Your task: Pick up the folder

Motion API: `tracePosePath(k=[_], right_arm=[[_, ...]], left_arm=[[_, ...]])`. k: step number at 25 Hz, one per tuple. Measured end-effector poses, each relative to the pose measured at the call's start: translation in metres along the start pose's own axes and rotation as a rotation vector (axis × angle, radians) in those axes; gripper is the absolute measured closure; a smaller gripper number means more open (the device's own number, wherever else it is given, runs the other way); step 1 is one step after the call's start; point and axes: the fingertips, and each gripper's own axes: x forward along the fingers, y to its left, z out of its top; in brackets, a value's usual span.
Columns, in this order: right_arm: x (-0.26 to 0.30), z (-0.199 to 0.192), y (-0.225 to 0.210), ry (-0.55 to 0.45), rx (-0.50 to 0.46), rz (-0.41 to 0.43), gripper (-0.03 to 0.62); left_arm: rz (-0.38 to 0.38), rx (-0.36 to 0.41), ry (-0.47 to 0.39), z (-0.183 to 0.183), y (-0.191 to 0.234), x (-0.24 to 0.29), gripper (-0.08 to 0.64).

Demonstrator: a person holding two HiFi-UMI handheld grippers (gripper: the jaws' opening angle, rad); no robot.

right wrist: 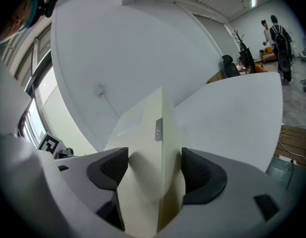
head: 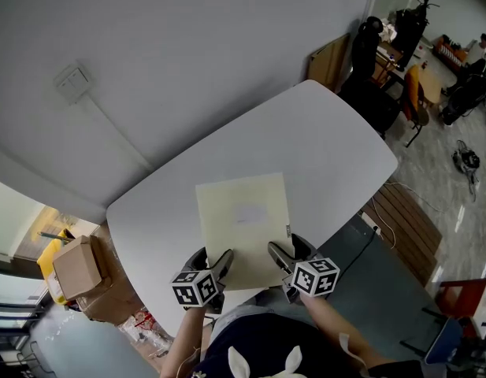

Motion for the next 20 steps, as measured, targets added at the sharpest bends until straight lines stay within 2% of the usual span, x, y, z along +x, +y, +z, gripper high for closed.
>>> tracePosePath(k=[7,14,20], right_arm=[[-0.010,0.017,0.014,-0.057,-0.027,0.013,0.288],[-0.020,0.035,0.032,-0.110,-0.114,0.016,0.288],[-0.030,0.041,0.040,-0.129,-0.122,0.006,0.288]], left_arm=[[-0.005,0.043,-0.071,0.019,-0.011,-0.015,0.241],[-0.023,0.056,-0.125,0.032,-0.018,-0.028,0.241],[-0.025,0.074,-0.153,0.039,-0.026,-0.040,0.241]])
